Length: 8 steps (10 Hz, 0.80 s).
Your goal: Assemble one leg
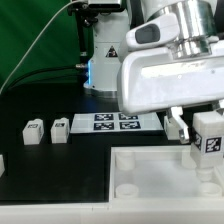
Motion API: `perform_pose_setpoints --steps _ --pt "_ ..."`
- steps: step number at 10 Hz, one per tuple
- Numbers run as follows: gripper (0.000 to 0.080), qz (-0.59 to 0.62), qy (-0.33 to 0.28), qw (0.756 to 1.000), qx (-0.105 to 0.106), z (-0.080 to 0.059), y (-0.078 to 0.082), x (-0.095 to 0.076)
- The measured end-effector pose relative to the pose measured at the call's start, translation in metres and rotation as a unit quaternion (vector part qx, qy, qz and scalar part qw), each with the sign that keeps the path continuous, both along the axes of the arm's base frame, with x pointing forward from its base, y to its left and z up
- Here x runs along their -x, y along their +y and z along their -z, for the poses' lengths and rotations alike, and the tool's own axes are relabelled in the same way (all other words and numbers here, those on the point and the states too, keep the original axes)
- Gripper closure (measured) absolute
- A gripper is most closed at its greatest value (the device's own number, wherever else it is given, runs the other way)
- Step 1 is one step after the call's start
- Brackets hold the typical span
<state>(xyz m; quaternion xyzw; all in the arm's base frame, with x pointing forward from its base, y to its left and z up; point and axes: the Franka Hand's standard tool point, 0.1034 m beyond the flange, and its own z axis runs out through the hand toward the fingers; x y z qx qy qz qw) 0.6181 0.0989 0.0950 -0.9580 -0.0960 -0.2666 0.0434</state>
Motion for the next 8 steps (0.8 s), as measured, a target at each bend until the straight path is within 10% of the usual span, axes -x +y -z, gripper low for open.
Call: perform_pose_setpoints --steps 8 --pt "0.0509 -0.009 -0.001 1.0 -0.004 0.018 0.015 0.007"
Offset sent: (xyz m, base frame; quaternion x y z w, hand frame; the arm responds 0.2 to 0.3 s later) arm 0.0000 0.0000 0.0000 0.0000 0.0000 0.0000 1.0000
